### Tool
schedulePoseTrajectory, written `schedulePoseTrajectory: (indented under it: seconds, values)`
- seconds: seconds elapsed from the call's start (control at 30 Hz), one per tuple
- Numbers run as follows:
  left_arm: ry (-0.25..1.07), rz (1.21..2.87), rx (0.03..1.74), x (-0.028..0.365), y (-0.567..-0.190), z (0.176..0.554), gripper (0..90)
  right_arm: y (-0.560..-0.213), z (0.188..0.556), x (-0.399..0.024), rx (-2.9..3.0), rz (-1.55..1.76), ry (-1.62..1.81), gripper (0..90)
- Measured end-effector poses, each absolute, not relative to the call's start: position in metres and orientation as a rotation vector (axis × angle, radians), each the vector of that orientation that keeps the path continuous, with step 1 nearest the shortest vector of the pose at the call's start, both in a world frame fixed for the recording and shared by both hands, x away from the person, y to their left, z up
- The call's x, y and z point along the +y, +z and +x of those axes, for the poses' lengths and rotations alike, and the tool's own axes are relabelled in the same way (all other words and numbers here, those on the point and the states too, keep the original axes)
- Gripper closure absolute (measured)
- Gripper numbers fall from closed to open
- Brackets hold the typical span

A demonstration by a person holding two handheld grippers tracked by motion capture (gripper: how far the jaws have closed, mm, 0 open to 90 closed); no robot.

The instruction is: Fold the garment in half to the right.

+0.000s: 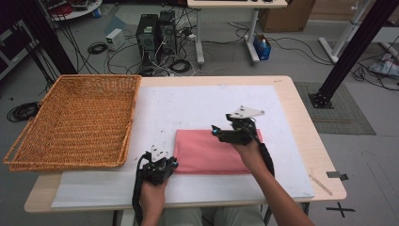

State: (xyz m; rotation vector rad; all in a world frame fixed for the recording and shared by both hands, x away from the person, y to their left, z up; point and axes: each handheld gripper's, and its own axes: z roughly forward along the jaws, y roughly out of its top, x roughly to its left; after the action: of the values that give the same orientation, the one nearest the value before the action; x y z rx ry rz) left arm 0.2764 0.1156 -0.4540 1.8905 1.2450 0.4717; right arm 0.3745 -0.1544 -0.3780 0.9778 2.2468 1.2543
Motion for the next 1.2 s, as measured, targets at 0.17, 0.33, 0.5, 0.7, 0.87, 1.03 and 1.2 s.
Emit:
schedulePoseTrajectory:
  seconds: [0.17, 0.33, 0.5, 0.7, 0.87, 1.03, 1.2]
  values:
    - [0.467, 1.885, 1.246, 0.116, -0.454, 0.277, 83.2, -0.389, 0.402, -0.109, 2.427, 0.956, 1.13, 35.0]
    - [0.468, 1.888, 1.247, 0.116, -0.454, 0.277, 83.2, -0.405, 0.423, -0.078, 2.557, 0.96, 1.009, 41.8]
    - [0.465, 1.888, 1.247, 0.117, -0.454, 0.277, 83.2, -0.416, 0.429, -0.047, 2.673, 0.888, 0.943, 45.5]
    - [0.464, 1.886, 1.248, 0.116, -0.454, 0.277, 83.1, -0.426, 0.439, -0.028, 2.69, 0.879, 0.867, 55.2]
    - [0.45, 1.879, 1.253, 0.117, -0.454, 0.278, 83.2, -0.431, 0.442, -0.027, 2.704, 0.842, 0.871, 76.0]
    - [0.432, 1.864, 1.262, 0.12, -0.454, 0.278, 84.7, -0.43, 0.437, -0.023, 2.712, 0.782, 0.85, 87.6]
    - [0.417, 1.752, 1.238, 0.129, -0.451, 0.273, 84.8, -0.417, 0.433, -0.033, 2.669, 0.753, 0.952, 88.0]
